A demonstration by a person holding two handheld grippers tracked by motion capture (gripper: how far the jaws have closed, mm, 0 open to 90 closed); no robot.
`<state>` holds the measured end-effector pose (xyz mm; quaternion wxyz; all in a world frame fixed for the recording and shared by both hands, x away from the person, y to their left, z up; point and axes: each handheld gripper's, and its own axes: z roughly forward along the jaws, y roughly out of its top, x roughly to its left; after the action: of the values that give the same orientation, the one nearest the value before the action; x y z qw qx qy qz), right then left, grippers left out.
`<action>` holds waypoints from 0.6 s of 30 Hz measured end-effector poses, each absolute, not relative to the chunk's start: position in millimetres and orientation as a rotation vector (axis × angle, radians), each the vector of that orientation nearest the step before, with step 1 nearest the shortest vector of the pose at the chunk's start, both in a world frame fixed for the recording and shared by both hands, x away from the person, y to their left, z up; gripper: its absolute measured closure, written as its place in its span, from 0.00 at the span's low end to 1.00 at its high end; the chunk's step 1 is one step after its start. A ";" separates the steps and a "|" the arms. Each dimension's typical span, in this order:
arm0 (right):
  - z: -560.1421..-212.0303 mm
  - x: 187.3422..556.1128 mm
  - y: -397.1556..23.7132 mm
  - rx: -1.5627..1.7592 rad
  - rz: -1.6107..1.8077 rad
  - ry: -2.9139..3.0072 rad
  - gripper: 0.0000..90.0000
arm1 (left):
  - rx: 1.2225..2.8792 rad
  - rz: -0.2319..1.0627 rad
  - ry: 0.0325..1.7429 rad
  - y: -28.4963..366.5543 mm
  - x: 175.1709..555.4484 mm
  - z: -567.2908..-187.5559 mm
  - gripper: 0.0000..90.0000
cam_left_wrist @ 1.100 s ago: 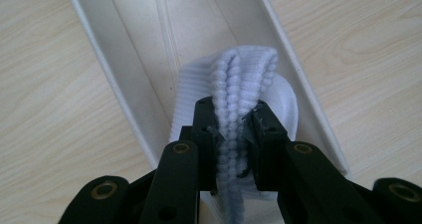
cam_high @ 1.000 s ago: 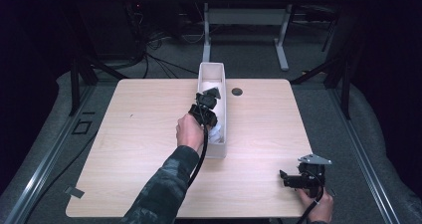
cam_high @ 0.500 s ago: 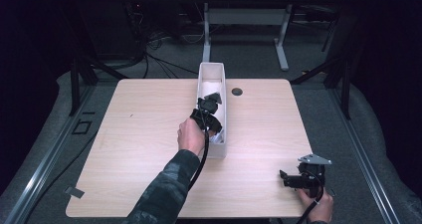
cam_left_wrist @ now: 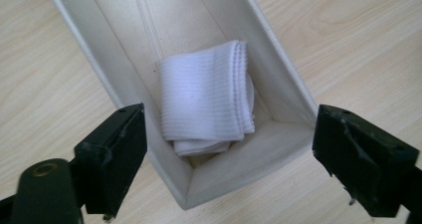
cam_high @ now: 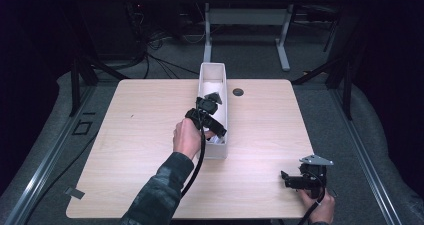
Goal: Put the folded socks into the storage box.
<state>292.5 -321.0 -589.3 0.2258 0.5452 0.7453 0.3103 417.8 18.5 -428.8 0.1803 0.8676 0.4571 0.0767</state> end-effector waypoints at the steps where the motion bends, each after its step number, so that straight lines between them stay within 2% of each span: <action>1: -589.2 292.4 -320.9 1.504 0.856 2.055 0.00 | 2.449 0.222 1.285 21.0 415.8 -425.8 0.11; 9: -589.3 292.5 -320.8 1.507 0.857 2.051 0.00 | 2.422 0.256 1.235 42.9 402.8 -411.0 0.00; 18: -589.3 292.5 -320.7 1.508 0.857 2.050 0.00 | 2.405 0.289 1.195 82.8 382.6 -408.3 0.00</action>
<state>292.5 -320.7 -589.3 0.2260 0.5471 0.7437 0.3108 382.6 82.8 -408.3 0.2185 0.8689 0.4317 0.1044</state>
